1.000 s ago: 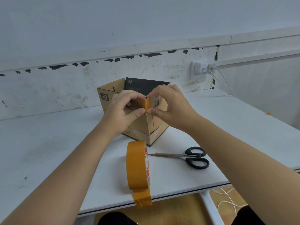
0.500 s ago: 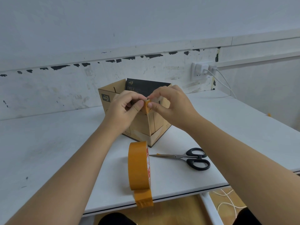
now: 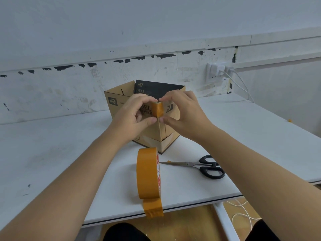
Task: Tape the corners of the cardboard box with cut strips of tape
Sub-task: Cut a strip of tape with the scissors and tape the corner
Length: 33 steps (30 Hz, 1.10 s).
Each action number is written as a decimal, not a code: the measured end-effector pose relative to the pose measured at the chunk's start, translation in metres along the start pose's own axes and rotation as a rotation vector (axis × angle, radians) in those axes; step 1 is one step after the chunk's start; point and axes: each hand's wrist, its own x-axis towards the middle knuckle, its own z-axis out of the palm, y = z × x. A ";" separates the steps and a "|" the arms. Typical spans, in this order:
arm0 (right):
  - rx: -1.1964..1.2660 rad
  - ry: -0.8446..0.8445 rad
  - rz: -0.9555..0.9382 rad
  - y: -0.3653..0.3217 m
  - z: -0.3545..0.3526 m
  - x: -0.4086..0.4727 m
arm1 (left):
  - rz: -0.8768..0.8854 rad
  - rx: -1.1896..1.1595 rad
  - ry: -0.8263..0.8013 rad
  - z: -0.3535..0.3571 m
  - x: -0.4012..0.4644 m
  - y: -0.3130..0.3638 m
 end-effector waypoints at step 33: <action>-0.040 -0.064 0.039 -0.017 -0.004 -0.006 | -0.096 -0.014 -0.066 -0.002 -0.003 0.016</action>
